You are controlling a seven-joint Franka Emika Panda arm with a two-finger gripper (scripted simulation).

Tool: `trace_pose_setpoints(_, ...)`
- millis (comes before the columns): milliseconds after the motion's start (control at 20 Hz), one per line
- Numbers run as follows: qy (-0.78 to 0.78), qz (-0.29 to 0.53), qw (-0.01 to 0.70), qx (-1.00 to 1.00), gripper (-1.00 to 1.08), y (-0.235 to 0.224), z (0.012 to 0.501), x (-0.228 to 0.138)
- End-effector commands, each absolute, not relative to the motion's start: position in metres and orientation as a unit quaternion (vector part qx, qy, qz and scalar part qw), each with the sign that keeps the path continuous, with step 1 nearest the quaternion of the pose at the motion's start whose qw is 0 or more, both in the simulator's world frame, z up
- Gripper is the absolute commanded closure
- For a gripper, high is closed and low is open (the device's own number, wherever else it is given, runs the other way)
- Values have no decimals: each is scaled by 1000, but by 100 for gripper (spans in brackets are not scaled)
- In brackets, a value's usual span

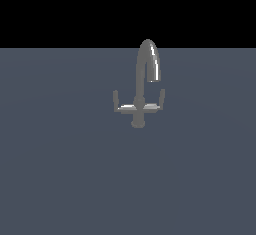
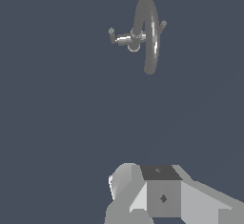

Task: Turn on the faucet by rotating a designated handle.

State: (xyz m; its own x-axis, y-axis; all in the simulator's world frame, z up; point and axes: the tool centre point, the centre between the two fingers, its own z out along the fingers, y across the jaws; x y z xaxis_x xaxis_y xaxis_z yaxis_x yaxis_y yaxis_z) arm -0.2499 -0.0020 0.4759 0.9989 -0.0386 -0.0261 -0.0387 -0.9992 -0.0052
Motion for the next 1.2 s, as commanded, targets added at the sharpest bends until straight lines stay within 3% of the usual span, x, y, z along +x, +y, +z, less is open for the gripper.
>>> trace_pose_setpoints(0,19,13,3,-1000,108,-2,476,-250)
trace_pose_setpoints(1150,-50,33,-29,-998,108,10,480,-241)
